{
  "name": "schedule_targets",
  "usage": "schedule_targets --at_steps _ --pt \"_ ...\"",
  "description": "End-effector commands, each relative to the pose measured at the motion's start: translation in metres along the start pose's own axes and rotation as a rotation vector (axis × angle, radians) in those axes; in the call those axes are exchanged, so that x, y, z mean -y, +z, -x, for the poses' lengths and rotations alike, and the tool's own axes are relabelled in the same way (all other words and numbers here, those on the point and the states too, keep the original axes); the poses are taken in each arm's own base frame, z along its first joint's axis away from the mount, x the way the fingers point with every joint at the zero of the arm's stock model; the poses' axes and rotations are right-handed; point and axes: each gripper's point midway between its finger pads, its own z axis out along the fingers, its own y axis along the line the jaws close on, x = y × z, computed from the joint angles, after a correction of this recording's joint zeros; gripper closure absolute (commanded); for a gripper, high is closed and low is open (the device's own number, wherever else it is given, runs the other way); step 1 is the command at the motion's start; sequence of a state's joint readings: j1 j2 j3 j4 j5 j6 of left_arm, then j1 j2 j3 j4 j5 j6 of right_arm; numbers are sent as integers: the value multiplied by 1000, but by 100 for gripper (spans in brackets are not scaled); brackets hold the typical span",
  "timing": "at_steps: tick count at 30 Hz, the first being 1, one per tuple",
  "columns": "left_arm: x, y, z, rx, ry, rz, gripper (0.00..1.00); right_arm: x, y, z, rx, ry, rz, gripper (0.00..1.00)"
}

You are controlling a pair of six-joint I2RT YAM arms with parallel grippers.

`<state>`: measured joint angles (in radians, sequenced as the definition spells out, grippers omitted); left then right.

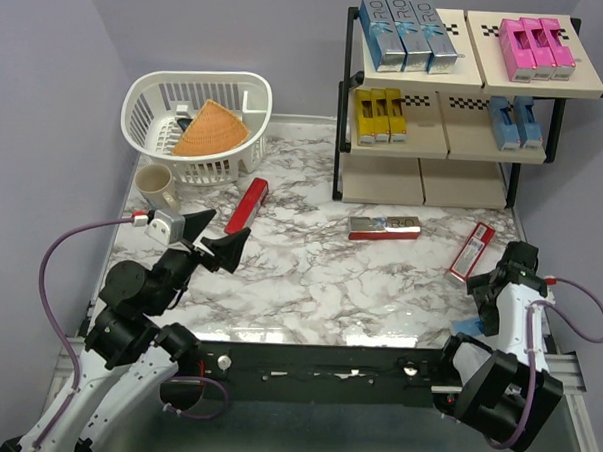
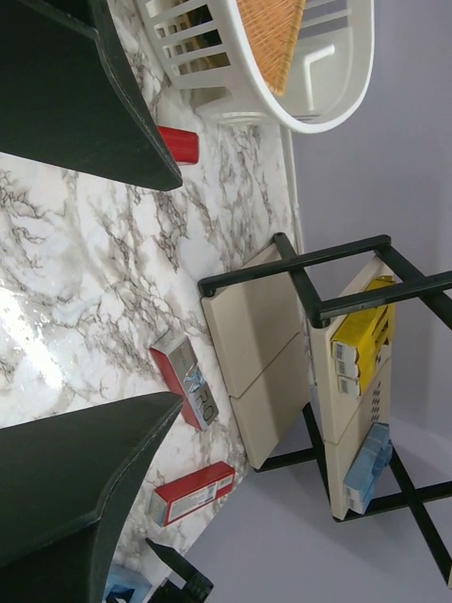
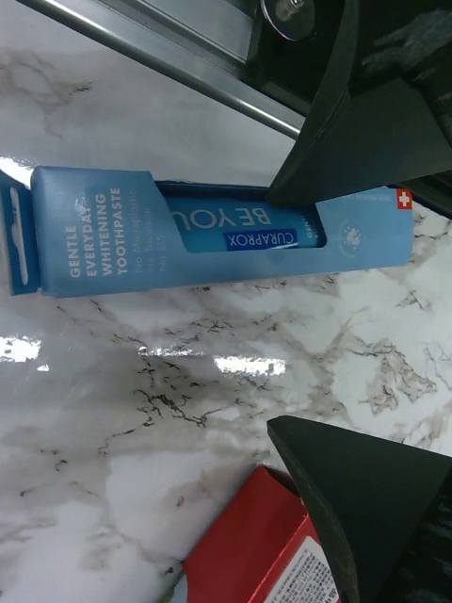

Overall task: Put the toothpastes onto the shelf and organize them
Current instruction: Move the toothpaste to the center of the board.

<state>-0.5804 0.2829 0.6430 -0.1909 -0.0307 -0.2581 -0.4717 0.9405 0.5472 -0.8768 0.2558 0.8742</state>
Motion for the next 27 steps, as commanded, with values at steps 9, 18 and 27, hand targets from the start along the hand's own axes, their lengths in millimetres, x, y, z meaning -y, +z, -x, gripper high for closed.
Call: schedule_targets --at_steps 9,18,27 --pt "-4 5 -17 -59 12 15 1 0 10 -3 -47 112 -52 12" --pt "-4 6 -17 -58 11 10 1 -16 3 -12 -71 7 109 39" --pt "-7 9 -18 -60 1 21 1 -47 -9 -63 -159 -302 297 50"
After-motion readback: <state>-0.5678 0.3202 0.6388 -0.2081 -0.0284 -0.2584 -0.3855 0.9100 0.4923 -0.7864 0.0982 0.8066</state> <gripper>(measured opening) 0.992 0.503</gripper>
